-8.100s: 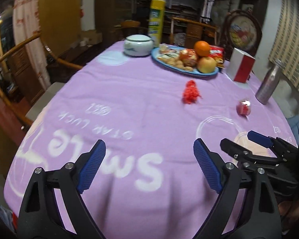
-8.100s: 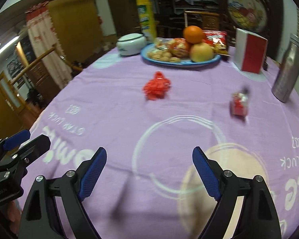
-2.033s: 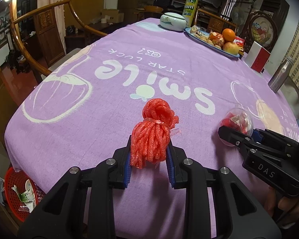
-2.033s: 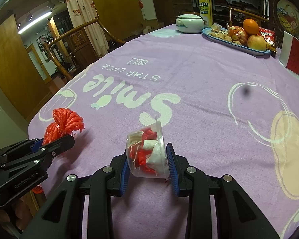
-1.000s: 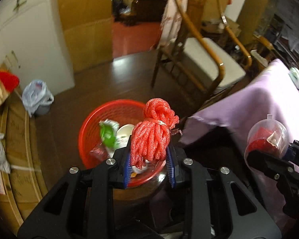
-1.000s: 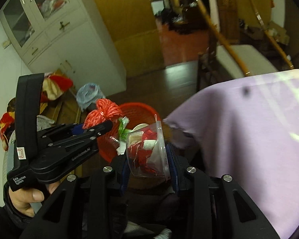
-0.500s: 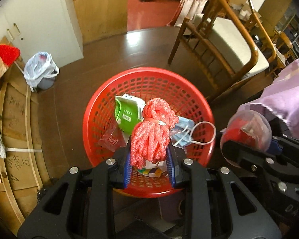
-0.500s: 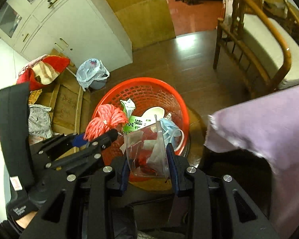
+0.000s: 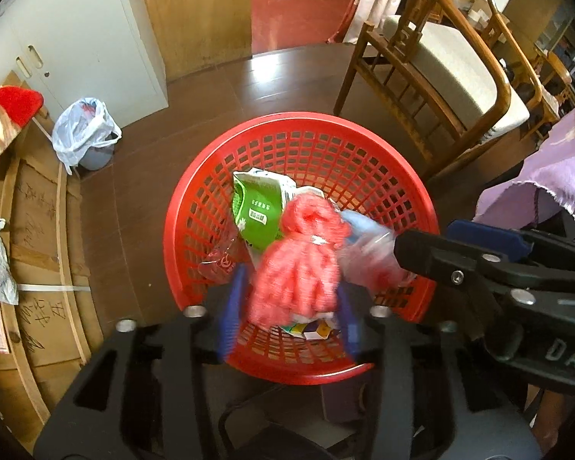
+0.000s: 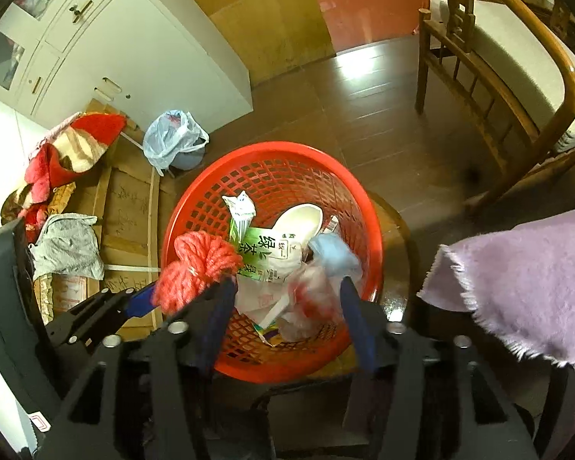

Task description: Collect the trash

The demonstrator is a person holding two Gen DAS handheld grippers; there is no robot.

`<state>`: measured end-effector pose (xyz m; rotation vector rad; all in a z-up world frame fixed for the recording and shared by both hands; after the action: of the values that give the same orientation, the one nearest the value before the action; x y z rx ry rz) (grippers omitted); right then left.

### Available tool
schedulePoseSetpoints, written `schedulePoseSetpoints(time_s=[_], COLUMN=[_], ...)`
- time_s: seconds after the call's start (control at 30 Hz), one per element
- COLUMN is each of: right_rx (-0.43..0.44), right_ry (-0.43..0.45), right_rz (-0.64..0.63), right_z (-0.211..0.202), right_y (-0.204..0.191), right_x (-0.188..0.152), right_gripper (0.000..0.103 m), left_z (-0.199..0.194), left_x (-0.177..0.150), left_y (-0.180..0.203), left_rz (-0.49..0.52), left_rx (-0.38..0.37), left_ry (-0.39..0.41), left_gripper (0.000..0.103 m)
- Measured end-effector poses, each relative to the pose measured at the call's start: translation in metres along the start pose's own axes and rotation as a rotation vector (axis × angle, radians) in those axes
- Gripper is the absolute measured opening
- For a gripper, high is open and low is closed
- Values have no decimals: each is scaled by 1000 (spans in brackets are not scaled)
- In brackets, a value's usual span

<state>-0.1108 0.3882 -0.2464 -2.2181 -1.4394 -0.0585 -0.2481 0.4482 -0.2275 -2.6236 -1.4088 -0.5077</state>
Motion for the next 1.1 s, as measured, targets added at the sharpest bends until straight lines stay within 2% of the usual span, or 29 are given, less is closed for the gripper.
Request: schedulePoseSetpoints(time_s=[0.07,0.1,0.13,0.17,0.2,0.3,0.43,0.53,0.73,1.1], right_rx=[-5,-11,-26,-52,-70,-63,-103,-82,-117,-161], right_ry=[6,8,11,16,26,51,75,84,113,133], right_rz=[15,24,29,35,43,53,67,44,28,7], right_z=[-5,-8,-12,-16,-21,-38,-56,-69,-87,-97], right_y=[4,6,8,11,13,17,20,12,9,13], right_x=[-2,-3,-4,-5,-6,-15,-30,-43,-63,-73], right_gripper=[58,60,63,71,78,82,89,91,93,93], left_z=[-4,-5,-7,-8,-9,-13,-25,-35,-51,-59], left_x=[1,0,0,-1,-1,-4,-10,-14,-15,-20], left_y=[-1,-2,-4,-6,-7,-9,-15,-16,-11,-2], left_rz=[-5,-10,-17,-26,-35,-46,-68,-65,-35,-25], left_rx=[4,10,17,18,24,30,62,67,50,68], left_ry=[13,14,13,13,10,10,29,58,84,89], left_gripper=[59,66,75,78,80,80,90,93,96,96])
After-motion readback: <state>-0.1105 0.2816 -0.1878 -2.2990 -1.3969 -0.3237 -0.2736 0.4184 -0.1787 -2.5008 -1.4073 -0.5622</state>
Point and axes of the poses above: each gripper's, at about its wrist camera, not at the fingertips, and z roughly the way its jaws point, y to its right, x to its top, the point moved 5 cm from there along z, roughly the way its jaws point, and after that the axes turned 1 degree about x, right-handed, at the moved point
